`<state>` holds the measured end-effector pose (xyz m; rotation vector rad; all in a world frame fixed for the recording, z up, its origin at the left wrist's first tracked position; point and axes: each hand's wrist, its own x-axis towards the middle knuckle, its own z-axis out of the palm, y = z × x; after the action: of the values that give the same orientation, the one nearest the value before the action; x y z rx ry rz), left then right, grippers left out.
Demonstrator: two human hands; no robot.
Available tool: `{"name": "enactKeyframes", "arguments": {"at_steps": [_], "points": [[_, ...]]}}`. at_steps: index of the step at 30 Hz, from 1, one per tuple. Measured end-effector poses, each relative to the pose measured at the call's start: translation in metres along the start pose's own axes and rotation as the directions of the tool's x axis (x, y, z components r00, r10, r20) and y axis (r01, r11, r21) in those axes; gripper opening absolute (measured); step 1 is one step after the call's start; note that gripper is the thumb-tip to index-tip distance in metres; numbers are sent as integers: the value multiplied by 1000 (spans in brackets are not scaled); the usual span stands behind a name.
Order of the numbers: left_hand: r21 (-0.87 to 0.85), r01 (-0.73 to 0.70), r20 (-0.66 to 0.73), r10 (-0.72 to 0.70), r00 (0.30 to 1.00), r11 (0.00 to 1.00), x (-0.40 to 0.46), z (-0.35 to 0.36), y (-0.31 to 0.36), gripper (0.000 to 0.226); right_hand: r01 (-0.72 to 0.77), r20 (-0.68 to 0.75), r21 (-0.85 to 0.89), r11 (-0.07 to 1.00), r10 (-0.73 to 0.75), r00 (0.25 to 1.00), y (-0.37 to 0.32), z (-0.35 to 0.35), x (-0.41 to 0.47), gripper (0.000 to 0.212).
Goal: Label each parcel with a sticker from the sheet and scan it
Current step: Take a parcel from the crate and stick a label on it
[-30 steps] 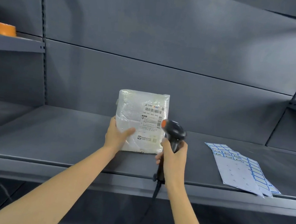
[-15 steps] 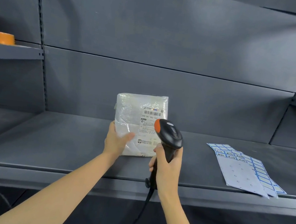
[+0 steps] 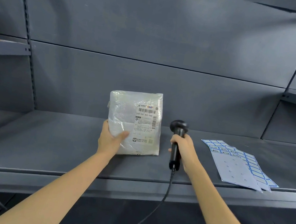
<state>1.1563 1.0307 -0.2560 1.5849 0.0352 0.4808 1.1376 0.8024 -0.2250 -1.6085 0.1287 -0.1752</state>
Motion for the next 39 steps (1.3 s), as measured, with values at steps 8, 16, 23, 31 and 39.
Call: {"name": "enactKeyframes", "arguments": {"at_steps": [8, 16, 23, 31, 39], "points": [[-3, -6, 11, 6, 1000, 1000, 0, -2, -5, 54, 94, -51, -626, 774, -161, 986, 26, 16, 33, 28], [12, -13, 7, 13, 1000, 1000, -2, -2, -2, 56, 92, 16, -883, 461, -166, 986, 31, 21, 43, 50], [109, 77, 30, -81, 996, 991, 4, -10, 9, 54, -116, -208, -887, 447, -163, 964, 15, -33, 49, 53], [507, 247, 52, -315, 948, 826, 21, -32, 28, 60, -525, -530, -796, 300, 74, 845, 14, -158, 48, 36], [757, 255, -29, -360, 933, 602, 2, -27, 26, 80, -673, -647, -679, 295, 195, 738, 13, -191, 50, 56]]}}
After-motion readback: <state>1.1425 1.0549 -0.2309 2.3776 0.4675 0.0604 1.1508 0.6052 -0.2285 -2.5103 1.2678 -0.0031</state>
